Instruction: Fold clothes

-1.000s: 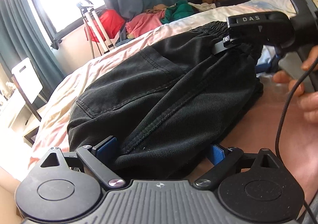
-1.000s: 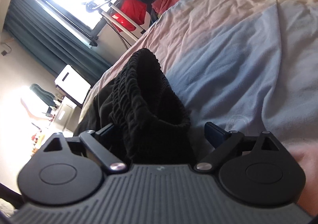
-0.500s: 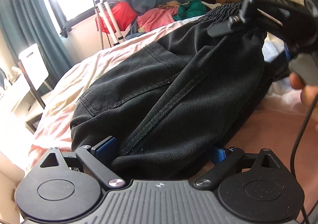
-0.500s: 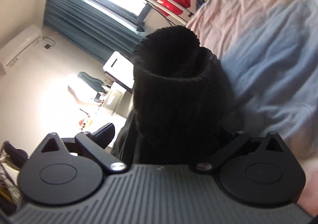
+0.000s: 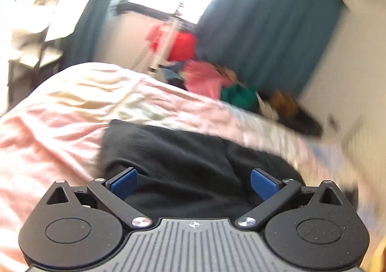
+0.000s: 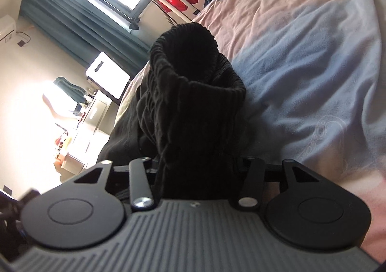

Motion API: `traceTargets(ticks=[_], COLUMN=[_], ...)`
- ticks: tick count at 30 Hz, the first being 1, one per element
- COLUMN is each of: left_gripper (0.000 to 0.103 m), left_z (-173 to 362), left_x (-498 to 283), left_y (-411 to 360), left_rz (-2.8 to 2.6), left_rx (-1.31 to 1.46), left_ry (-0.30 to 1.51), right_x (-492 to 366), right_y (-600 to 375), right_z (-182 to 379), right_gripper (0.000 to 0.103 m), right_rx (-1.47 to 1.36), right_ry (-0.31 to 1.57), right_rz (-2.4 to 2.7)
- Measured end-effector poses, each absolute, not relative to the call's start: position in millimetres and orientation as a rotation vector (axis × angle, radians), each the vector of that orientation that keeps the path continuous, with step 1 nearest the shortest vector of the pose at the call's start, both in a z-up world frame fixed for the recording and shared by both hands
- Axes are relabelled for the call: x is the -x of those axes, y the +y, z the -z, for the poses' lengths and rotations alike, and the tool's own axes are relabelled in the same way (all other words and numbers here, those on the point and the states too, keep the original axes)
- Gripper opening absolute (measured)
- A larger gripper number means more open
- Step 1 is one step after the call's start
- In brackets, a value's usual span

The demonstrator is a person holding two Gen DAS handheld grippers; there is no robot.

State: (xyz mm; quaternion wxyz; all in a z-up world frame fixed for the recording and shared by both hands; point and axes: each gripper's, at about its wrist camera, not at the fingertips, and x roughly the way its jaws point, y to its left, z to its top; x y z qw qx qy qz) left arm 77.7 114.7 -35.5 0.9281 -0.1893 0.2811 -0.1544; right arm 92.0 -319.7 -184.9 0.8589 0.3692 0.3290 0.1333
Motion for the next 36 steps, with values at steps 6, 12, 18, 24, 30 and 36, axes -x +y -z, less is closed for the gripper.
traceTargets(ticks=[6, 12, 18, 24, 30, 36], left_gripper=[0.100, 0.095, 0.085, 0.070, 0.061, 0.054], left_z=[69.8, 100.9, 141.2, 141.1, 128.9, 110.0], left_x=[-138.6, -159.6, -176.5, -166.4, -149.3, -136.8], left_y=[153.2, 148.3, 147.3, 143.9, 147.6, 149.2], left_rz=[0.244, 0.218, 0.221, 0.226, 0.257, 0.288], left_rx=[0.588, 0.587, 0.698, 0.669, 0.685, 0.690], left_ry=[0.810, 0.930, 0.994, 0.950, 0.919, 0.863], right_x=[-90.5, -93.2, -96.2, -95.6, -94.9, -92.1], right_y=[-319.0, -318.3, -314.5, -310.9, -308.9, -313.9], right_z=[184.2, 187.1, 190.3, 186.2, 176.7, 159.9], right_gripper=[0.049, 0.049, 0.050, 0.050, 0.050, 0.046], right_rx=[-0.766, -0.774, -0.745, -0.715, -0.711, -0.759], right_ry=[0.664, 0.671, 0.694, 0.687, 0.684, 0.643], right_rz=[-0.284, -0.278, -0.260, -0.254, -0.251, -0.285])
